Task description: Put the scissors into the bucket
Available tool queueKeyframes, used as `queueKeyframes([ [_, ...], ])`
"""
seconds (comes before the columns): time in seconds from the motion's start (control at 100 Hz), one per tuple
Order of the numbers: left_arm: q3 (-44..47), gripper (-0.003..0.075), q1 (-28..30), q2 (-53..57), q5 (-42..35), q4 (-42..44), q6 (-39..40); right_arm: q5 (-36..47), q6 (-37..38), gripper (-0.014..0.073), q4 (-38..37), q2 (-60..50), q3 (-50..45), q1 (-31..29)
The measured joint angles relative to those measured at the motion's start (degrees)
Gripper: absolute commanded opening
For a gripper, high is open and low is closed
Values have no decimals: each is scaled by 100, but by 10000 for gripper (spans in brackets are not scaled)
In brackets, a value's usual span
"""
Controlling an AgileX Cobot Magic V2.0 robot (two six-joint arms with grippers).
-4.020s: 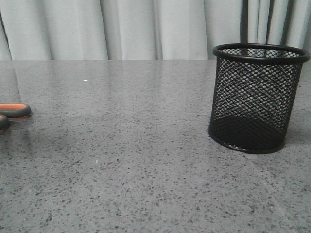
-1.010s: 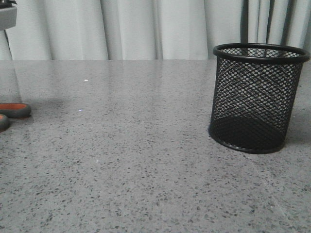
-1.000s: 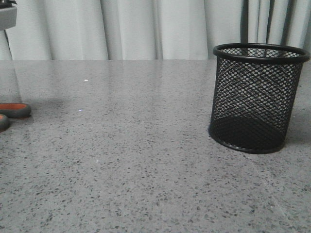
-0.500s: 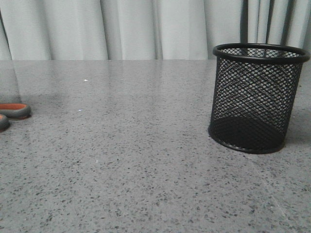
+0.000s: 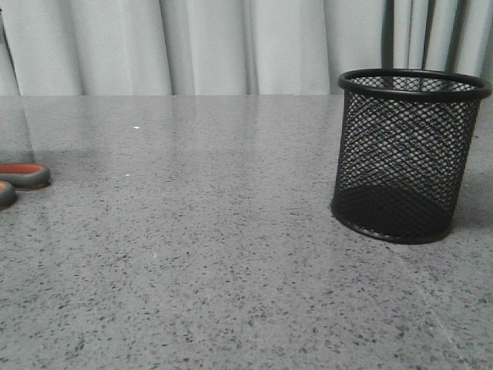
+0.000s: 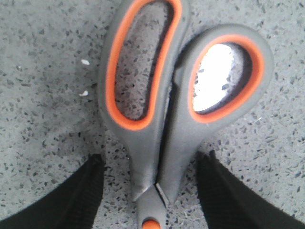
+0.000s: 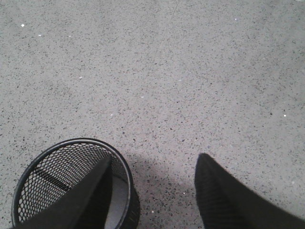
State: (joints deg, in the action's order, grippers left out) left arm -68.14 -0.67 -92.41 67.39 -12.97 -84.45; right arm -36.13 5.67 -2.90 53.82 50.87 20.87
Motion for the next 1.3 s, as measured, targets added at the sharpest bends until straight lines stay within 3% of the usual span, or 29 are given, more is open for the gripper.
queueKeyframes([
  [0.3,-70,379,0,-93,72,-35,0,76,0,351,-10,0,0,0],
  [0.61,-72,168,0,-104,77,-79,0,94,0,351,-10,0,0,0],
  [0.78,-72,97,0,-104,77,-164,0,94,0,351,-10,0,0,0],
  [1.03,-48,41,0,-50,-8,-301,91,94,-4,351,-10,0,0,0],
  [1.3,-20,40,0,515,-171,-384,141,94,-4,351,99,0,0,0],
])
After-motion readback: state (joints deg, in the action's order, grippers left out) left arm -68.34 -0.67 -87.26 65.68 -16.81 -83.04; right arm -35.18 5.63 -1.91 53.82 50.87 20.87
